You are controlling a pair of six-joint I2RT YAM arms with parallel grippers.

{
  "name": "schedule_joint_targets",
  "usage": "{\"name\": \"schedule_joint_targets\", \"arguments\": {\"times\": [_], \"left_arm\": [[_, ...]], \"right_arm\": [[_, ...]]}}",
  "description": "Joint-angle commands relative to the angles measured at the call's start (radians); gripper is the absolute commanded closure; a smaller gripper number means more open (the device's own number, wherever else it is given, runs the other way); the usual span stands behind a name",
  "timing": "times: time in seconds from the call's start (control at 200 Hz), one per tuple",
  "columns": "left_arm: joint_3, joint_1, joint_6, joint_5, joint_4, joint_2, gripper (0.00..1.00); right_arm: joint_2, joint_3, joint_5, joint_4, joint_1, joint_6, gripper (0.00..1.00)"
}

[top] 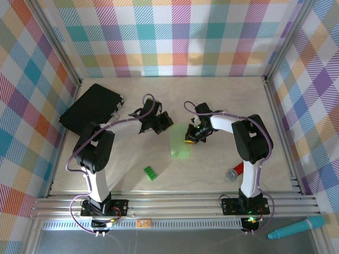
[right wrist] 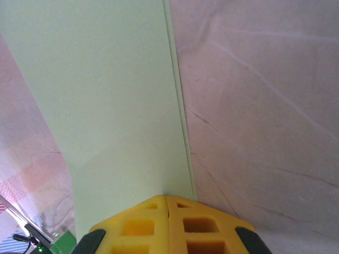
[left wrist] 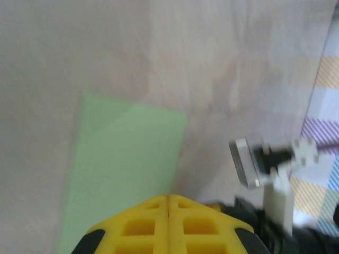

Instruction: Fold a paper plane with a square sheet of paper (pick it up from the middle)

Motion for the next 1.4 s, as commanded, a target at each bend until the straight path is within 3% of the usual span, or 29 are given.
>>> {"name": "schedule_joint_targets", "arguments": {"times": [0.0, 0.26, 0.575, 0.915, 1.125, 1.395], "left_arm": [[-0.084, -0.067, -0.117, -0.017, 0.031, -0.008, 1.00], [-0.159, -0.120, -0.196, -0.062, 0.108, 0.005, 1.00], [-0.266, -0.119, -0.145, -0.101, 0.104, 0.021, 1.00], [-0.401, -0.072, -0.070, -0.163, 0.033, -0.151, 1.00], [-0.347, -0.097, -0.034, -0.079, 0.117, -0.212, 1.00], [-0.280, -0.163, -0.137, -0.039, 0.289, -0.058, 1.00]], "right_arm": [[0.146, -0.116, 0.326, -0.109, -0.003, 0.038, 0.96], [0.147, -0.123, 0.330, -0.103, -0.002, 0.046, 0.96], [0.157, -0.124, 0.340, -0.102, -0.002, 0.051, 0.96], [0.168, -0.111, 0.354, -0.108, -0.005, 0.053, 0.96], [0.170, -0.104, 0.338, -0.108, -0.005, 0.058, 0.96], [0.174, -0.104, 0.332, -0.104, -0.005, 0.063, 0.96]]}}
